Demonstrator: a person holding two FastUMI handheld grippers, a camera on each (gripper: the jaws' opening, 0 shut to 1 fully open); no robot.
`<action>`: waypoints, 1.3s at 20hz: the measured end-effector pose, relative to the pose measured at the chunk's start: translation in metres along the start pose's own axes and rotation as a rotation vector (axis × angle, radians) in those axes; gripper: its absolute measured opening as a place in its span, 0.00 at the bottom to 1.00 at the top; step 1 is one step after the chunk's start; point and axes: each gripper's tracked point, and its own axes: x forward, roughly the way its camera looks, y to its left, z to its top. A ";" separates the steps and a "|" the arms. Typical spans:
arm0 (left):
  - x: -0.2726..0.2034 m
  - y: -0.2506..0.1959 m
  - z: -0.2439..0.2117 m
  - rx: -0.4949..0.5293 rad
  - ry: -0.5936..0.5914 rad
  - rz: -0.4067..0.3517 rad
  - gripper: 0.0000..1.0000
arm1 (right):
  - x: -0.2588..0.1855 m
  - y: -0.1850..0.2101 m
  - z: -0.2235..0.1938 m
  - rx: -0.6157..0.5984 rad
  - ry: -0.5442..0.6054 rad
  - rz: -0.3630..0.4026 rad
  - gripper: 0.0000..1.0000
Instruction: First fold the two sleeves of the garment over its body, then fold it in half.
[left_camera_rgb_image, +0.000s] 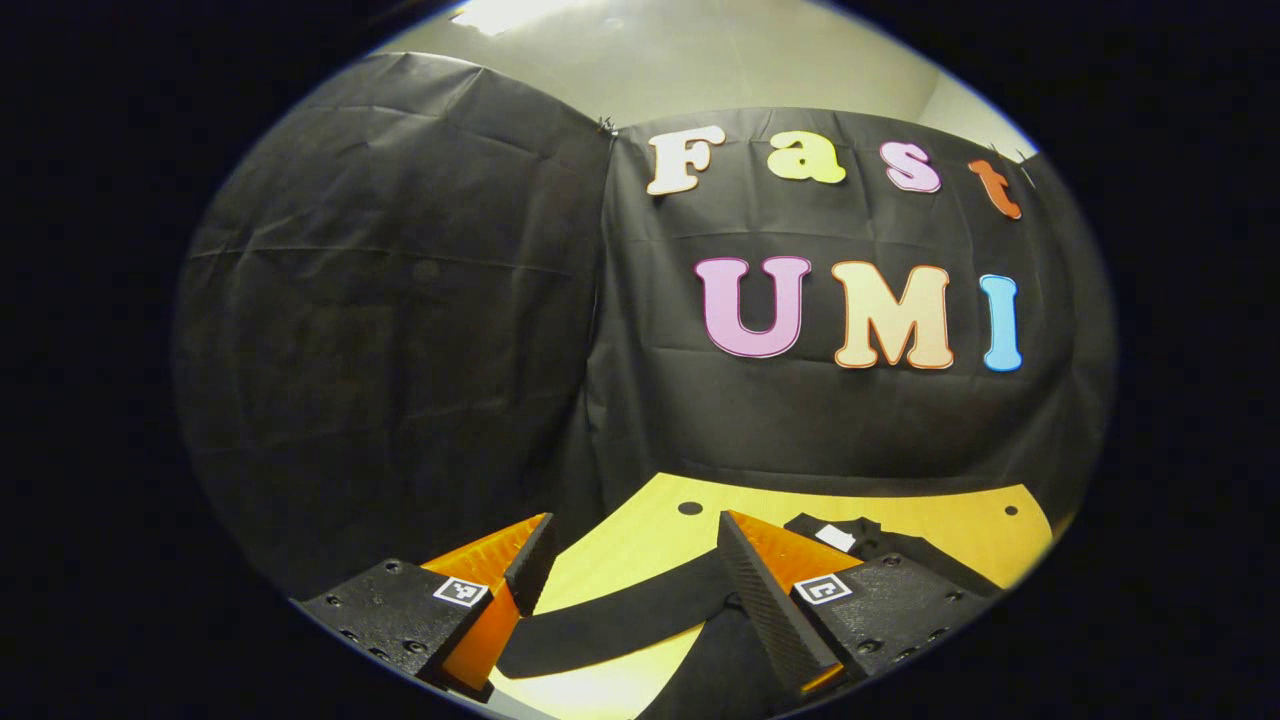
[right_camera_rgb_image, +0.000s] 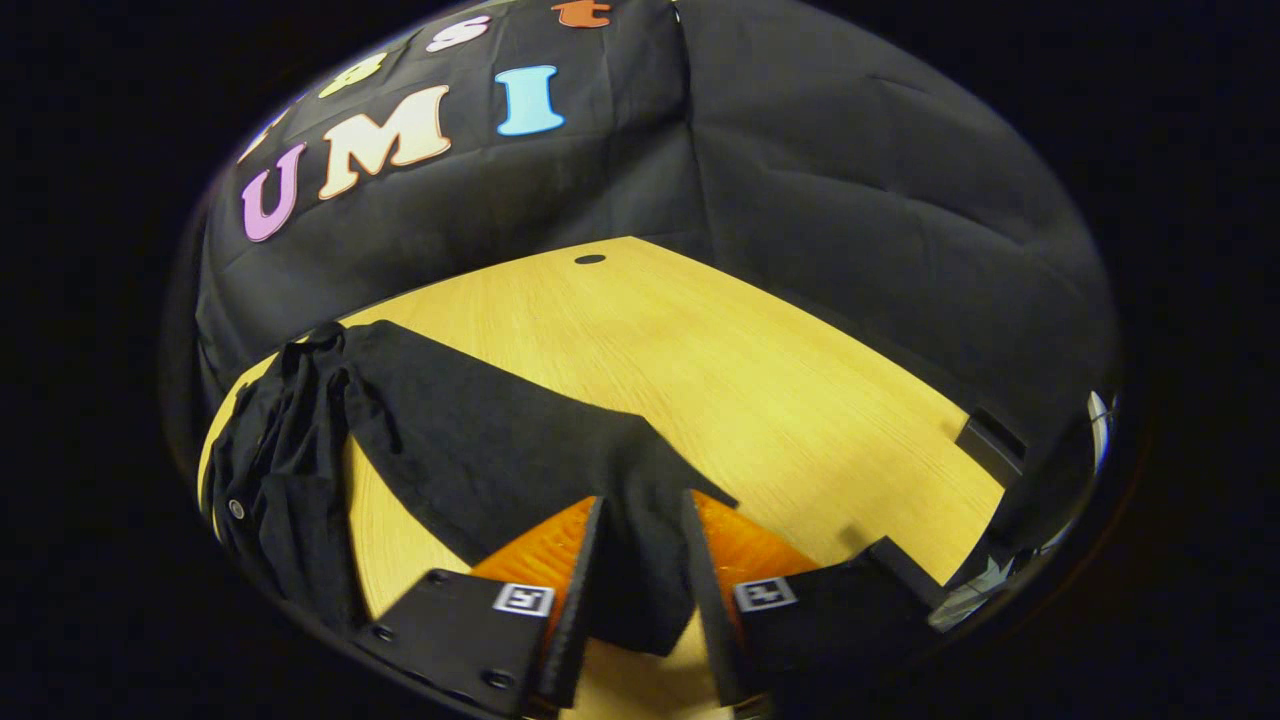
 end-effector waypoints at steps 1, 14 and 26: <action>0.000 0.003 -0.002 -0.005 0.005 0.006 0.95 | 0.002 0.003 0.000 0.000 0.000 0.012 0.38; -0.004 0.024 -0.012 -0.043 0.042 0.011 0.96 | -0.005 0.010 -0.002 -0.075 0.095 0.003 0.00; 0.000 0.053 -0.024 -0.069 0.061 -0.005 0.96 | -0.029 0.041 0.043 -0.063 0.091 0.053 0.02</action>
